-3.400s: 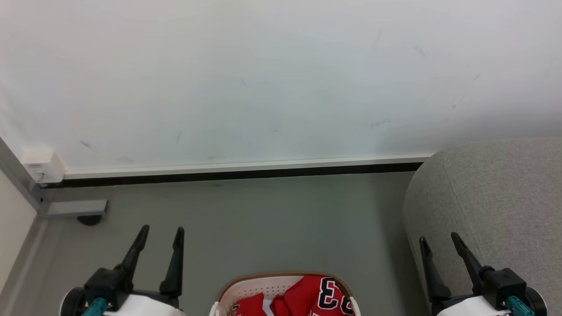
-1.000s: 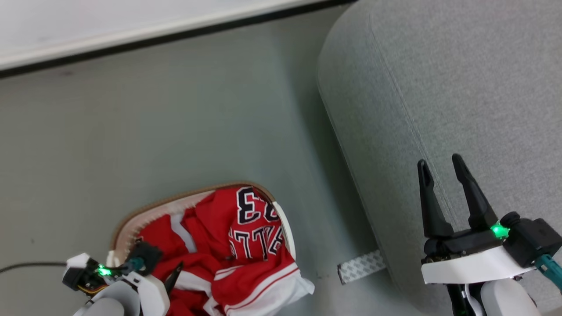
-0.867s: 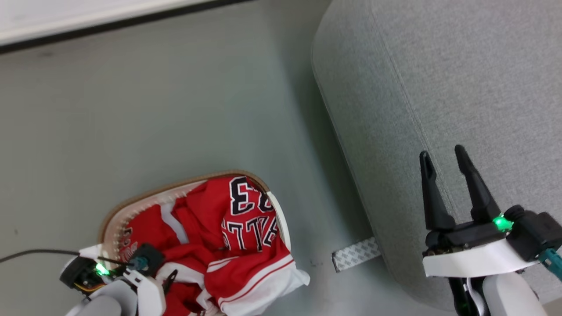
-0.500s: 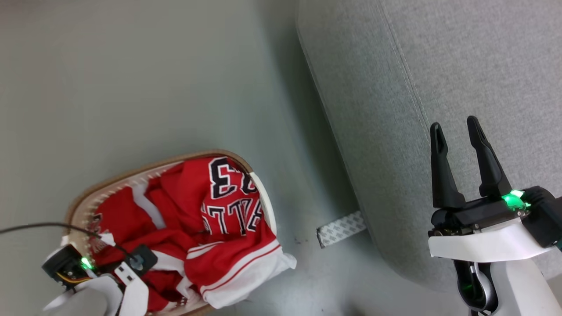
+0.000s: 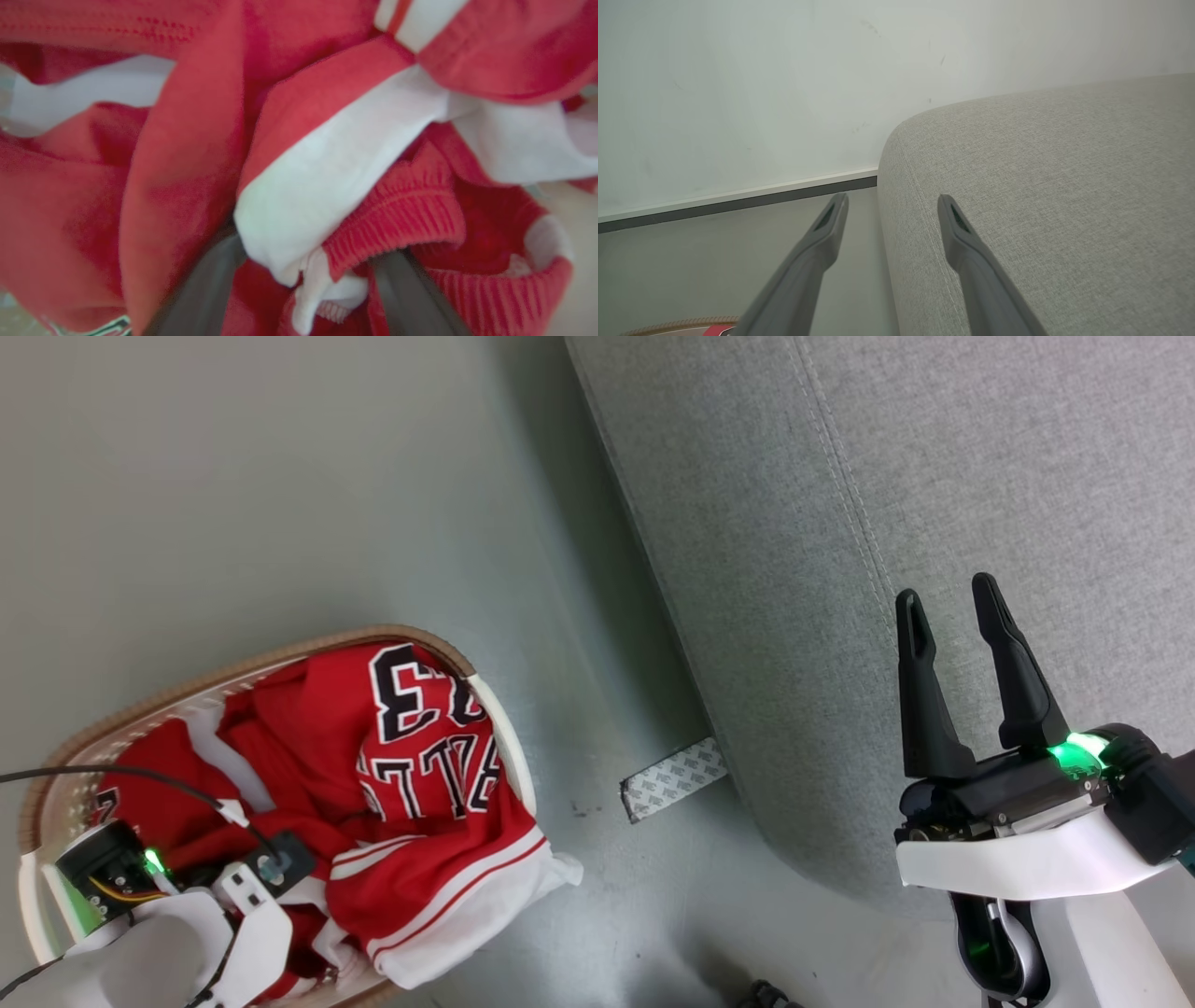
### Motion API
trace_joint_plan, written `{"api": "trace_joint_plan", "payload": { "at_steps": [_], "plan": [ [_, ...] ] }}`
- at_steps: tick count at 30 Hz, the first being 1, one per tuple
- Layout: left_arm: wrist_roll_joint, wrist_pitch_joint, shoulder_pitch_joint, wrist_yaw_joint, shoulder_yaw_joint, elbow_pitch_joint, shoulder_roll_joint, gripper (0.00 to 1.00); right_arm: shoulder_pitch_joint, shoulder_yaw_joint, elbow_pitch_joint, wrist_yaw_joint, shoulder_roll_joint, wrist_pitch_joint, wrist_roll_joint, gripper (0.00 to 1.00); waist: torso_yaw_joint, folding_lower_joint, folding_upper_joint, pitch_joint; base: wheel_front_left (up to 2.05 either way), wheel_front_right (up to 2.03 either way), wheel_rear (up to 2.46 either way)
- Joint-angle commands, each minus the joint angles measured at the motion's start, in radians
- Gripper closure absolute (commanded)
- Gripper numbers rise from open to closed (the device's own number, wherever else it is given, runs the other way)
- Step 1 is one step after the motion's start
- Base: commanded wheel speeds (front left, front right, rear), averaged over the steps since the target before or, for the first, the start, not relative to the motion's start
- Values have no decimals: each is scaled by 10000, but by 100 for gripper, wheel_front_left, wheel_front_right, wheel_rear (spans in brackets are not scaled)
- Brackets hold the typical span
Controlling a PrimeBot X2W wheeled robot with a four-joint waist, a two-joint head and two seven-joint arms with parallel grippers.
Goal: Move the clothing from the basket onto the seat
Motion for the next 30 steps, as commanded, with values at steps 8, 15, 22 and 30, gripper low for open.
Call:
{"api": "trace_joint_plan", "payload": {
  "at_steps": [8, 15, 22, 30],
  "plan": [
    [-280, -211, -148, 14, -58, 307, -245, 100, -2, 3, 169, -21, -10, -27, 119, 0, -6, -1, -1, -124, 0, 0, 0],
    [-756, -494, 59, 14, 9, 474, -763, 100, -146, -90, 441, -21, -12, -27, -210, 0, 330, -1, -1, -901, 0, 0, 0],
    [-1584, -1100, 315, 12, 179, 410, -1566, 100, -79, -388, 737, -21, -11, -27, -732, 0, 1191, -1, -1, -2047, 0, 0, 0],
    [-2405, -2074, 678, 14, 470, 473, -2307, 100, 155, -606, 1313, -21, -21, -27, -1325, 0, 2343, -1, -1, -3476, 0, 0, 0]
  ]
}}
